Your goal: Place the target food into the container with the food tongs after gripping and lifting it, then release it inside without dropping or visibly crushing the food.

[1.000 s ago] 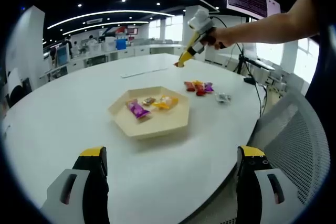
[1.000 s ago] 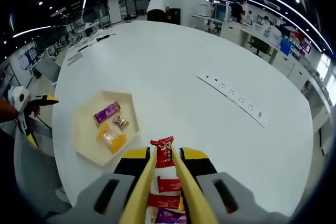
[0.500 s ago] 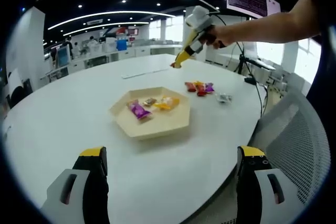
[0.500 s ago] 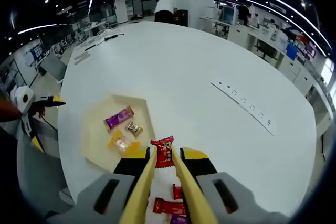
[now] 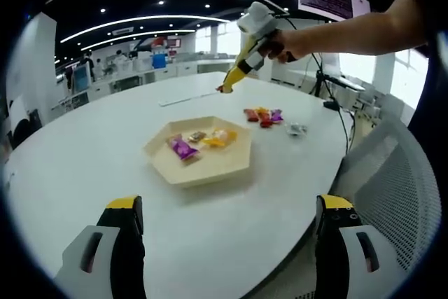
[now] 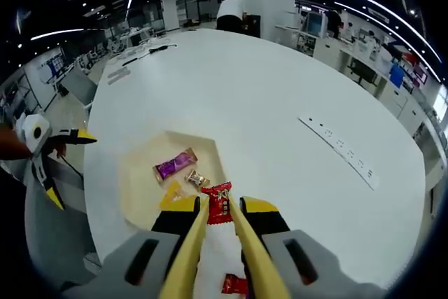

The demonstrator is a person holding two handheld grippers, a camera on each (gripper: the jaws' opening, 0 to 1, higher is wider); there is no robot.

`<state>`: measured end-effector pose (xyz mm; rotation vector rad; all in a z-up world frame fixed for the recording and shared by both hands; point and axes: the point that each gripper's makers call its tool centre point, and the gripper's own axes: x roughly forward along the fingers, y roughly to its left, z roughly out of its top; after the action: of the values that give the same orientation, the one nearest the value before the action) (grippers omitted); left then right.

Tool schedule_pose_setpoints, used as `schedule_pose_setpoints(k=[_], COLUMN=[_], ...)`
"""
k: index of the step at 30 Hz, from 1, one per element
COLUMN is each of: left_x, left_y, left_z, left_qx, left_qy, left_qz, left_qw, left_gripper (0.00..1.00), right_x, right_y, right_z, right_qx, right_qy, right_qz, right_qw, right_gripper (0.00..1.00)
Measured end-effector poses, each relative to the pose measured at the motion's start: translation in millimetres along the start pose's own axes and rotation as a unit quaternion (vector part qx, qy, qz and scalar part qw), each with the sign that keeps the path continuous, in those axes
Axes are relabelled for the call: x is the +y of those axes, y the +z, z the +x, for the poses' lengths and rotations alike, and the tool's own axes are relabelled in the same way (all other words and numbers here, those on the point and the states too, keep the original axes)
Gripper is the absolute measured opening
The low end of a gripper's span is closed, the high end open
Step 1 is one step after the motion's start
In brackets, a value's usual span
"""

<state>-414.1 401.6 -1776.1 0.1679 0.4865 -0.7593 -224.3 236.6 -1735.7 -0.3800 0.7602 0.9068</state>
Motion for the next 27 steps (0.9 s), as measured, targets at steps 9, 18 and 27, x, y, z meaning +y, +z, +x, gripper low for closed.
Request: schedule_pose_setpoints(k=[9, 18, 27], left_x=[0.2, 1.9, 0.4], left_y=[1.7, 2.5, 1.0], left_z=[0, -1, 0], left_qx=[-0.003, -0.005, -0.001], left_qy=[0.001, 0.005, 0.002], left_qz=[0.000, -0.001, 0.002], left_qw=[1.0000, 1.0000, 1.0000], left_gripper=[0.99, 0.99, 0.99], right_x=[23, 45, 68], right_y=[12.7, 24.4, 32.9], right_z=[10, 16, 19], right_qx=[-0.005, -0.009, -0.013], right_qy=[0.016, 0.033, 0.049], right_qz=[-0.009, -0.022, -0.038], right_qw=[0.9998, 0.9992, 0.9980], right_gripper=[0.21, 0.21, 0.21])
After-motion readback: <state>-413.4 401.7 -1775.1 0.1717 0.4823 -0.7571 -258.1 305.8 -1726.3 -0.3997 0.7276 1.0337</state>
